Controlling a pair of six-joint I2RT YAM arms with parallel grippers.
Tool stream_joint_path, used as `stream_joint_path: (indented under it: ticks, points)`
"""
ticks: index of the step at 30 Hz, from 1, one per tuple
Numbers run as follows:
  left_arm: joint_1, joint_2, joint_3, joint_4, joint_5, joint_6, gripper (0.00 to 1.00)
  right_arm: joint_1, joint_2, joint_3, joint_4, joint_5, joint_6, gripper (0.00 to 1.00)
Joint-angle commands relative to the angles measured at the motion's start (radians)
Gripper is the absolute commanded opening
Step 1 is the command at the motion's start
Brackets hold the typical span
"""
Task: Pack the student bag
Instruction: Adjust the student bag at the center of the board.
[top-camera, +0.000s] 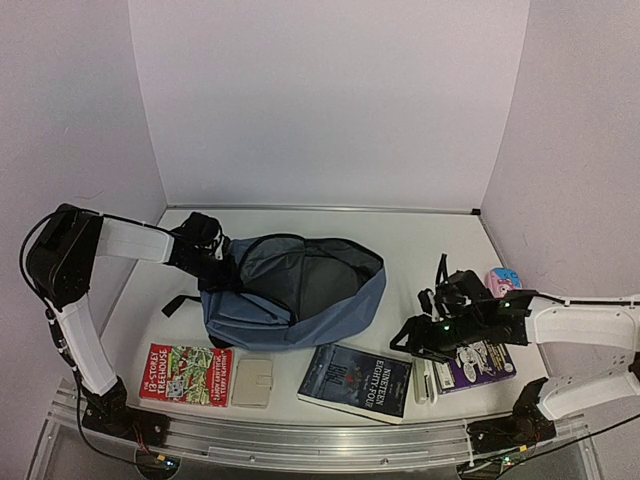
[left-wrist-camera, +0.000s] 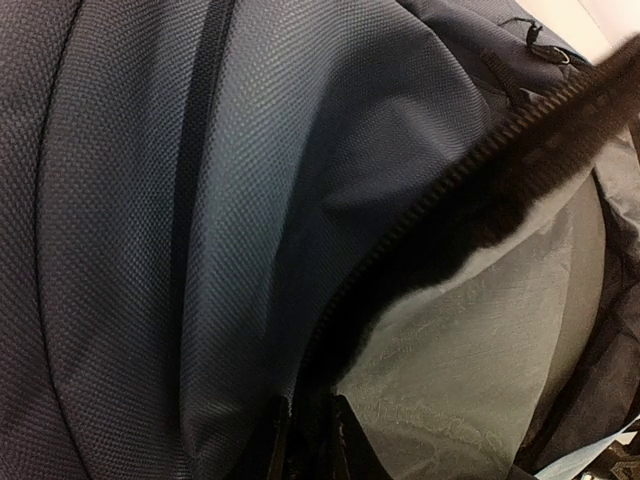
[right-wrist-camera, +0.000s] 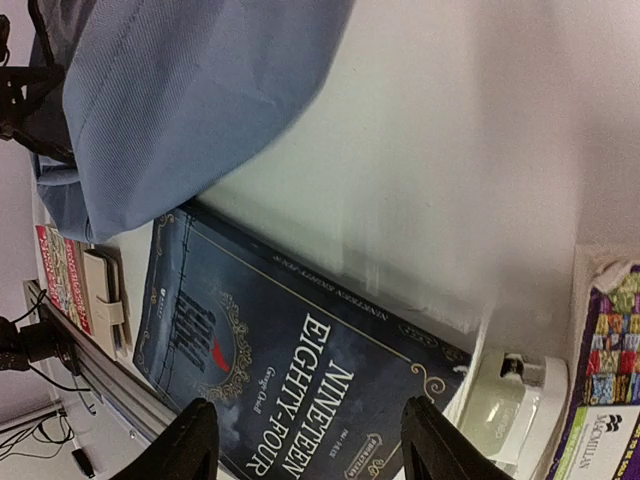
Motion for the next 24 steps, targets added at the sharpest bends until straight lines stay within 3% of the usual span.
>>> stream_joint_path:
  ticks: [1,4,9,12,18,24]
  points:
    - [-0.001,-0.034,0.025,-0.020,-0.032,-0.009,0.18,0.012,-0.081,-0.055,-0.008,-0.030,0.085,0.62]
    - [-0.001,-0.079,0.036,-0.027,-0.031,-0.013,0.32,0.015,-0.097,-0.102,-0.012,-0.065,0.096,0.62]
    - [-0.002,-0.182,0.043,-0.066,-0.053,-0.008,0.71,0.032,-0.097,-0.132,-0.006,-0.077,0.106,0.61]
    - [-0.016,-0.262,0.033,-0.097,-0.080,-0.006,0.82,0.037,-0.069,-0.145,0.016,-0.091,0.105,0.61]
    - [-0.102,-0.408,-0.006,-0.178,-0.141,-0.039,0.87,0.081,0.017,-0.156,0.109,-0.111,0.119,0.61]
    - [-0.229,-0.514,-0.113,-0.165,-0.148,-0.171,0.87,0.136,0.097,-0.118,0.188,-0.098,0.135,0.60]
